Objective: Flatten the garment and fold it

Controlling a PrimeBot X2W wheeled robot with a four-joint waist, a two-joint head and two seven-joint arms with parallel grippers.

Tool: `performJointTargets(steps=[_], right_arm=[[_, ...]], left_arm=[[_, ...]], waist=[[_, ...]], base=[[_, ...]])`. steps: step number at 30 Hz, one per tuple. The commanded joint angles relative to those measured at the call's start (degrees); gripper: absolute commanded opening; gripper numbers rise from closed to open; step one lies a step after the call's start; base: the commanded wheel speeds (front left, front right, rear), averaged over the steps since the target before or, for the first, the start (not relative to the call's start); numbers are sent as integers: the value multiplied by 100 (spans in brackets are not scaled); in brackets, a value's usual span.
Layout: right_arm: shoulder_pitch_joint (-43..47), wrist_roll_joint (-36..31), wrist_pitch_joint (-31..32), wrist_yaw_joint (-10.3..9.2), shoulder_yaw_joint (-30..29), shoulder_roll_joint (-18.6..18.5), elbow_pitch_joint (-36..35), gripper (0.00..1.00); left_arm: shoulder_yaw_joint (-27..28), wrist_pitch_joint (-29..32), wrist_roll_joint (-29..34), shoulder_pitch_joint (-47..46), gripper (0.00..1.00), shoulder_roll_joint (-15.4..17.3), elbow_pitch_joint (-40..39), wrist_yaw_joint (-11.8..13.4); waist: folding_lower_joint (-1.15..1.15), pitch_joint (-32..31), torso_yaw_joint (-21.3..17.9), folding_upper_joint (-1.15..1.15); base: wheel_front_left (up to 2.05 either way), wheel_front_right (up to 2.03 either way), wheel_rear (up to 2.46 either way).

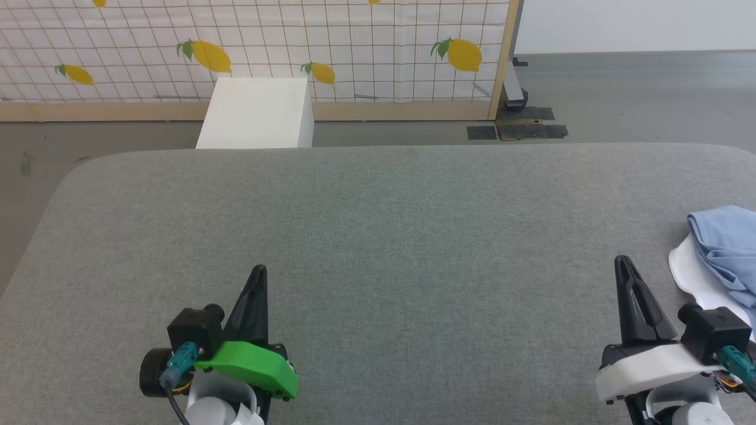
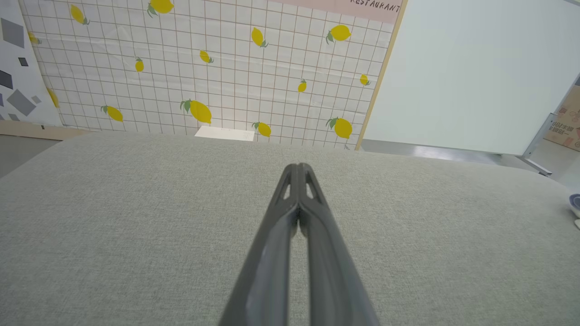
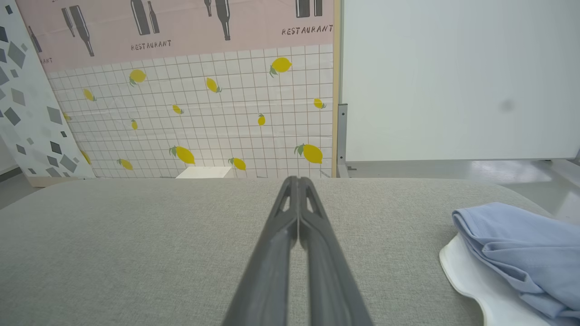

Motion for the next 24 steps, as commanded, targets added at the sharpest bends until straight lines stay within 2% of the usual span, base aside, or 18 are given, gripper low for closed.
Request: performJointTargets(steps=[1, 24], right_arm=[[-2, -57, 40, -1, 12, 2, -37, 0], [-7, -187, 259, -3, 104, 7, -132, 0]], left_arm=[[26, 28, 61, 46, 0, -2, -63, 28], [157, 318, 340, 151, 0, -7, -344, 91]], waist=[[0, 0, -1, 0], [0, 11, -17, 0]], base=[[0, 0, 0], [0, 0, 0]])
